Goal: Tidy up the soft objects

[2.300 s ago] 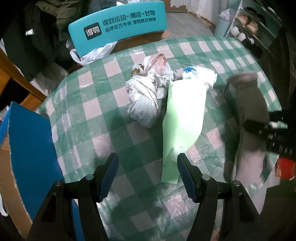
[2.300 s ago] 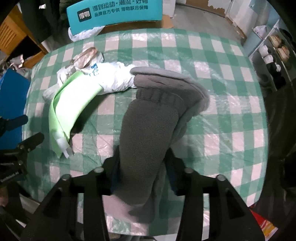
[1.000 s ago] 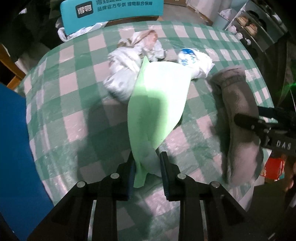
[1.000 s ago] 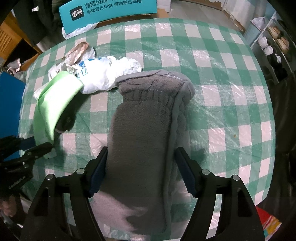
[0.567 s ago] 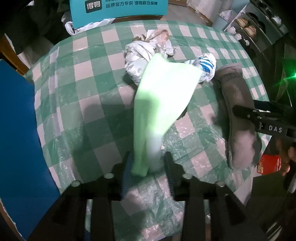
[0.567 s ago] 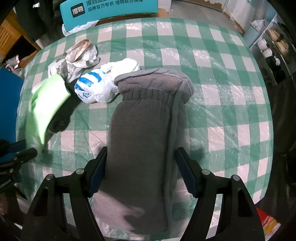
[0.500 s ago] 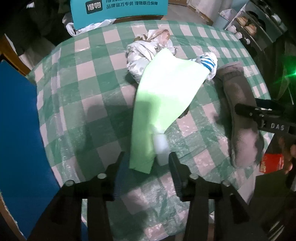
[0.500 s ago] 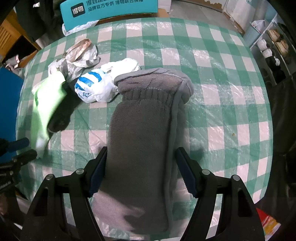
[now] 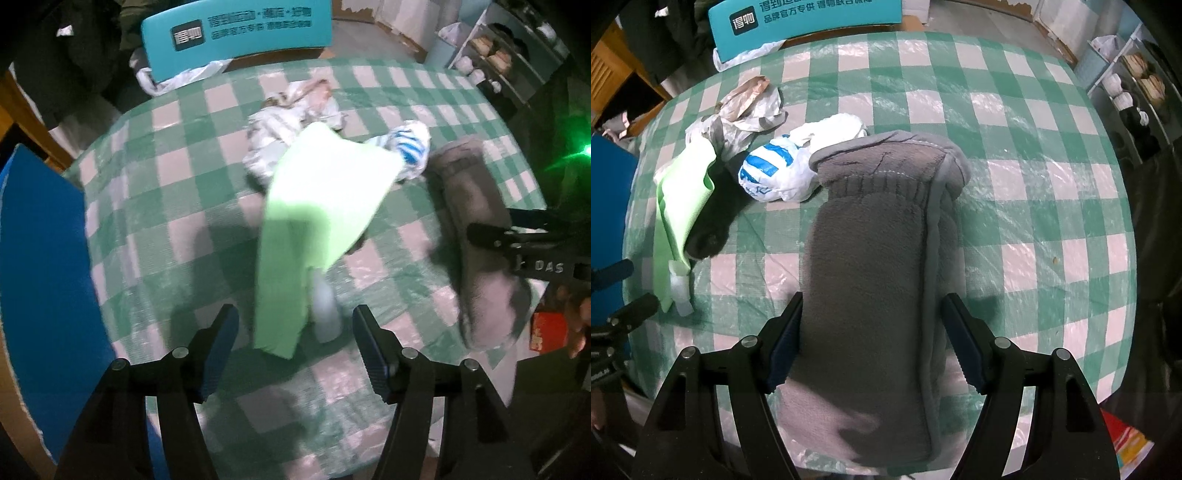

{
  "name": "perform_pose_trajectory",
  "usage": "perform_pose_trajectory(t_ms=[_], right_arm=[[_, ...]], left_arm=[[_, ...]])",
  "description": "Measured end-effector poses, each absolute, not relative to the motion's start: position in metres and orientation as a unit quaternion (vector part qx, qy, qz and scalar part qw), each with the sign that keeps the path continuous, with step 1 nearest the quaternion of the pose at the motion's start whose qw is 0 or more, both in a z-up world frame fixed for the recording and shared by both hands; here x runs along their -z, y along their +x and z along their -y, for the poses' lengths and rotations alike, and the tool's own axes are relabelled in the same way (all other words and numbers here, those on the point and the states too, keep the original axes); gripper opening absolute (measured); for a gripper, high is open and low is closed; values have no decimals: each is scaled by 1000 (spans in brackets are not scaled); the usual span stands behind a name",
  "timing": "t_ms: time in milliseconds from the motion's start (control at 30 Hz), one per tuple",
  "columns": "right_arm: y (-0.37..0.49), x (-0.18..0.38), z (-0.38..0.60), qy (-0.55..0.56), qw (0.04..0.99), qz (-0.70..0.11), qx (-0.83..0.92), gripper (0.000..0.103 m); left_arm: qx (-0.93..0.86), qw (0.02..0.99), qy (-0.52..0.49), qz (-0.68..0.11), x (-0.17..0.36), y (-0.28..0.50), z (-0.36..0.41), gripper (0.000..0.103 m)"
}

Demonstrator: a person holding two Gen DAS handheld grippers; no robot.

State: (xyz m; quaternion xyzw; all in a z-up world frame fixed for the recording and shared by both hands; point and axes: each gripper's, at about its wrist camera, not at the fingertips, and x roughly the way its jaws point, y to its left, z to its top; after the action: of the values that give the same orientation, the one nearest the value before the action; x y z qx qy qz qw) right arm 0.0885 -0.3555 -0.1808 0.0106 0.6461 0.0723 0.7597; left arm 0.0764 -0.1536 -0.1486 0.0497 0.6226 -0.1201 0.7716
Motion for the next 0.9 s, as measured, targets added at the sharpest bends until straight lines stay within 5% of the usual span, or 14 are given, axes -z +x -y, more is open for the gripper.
perform_pose_trajectory(t_ms=[533, 767, 900], right_arm=[[88, 185, 359, 13, 758, -648, -72, 74], [89, 194, 358, 8, 754, -654, -67, 74], [86, 198, 350, -10, 754, -653, -70, 71]], left_arm=[[137, 756, 41, -639, 174, 84, 184, 65], [136, 756, 40, -638, 181, 86, 180, 20], [140, 757, 22, -638, 179, 87, 172, 16]])
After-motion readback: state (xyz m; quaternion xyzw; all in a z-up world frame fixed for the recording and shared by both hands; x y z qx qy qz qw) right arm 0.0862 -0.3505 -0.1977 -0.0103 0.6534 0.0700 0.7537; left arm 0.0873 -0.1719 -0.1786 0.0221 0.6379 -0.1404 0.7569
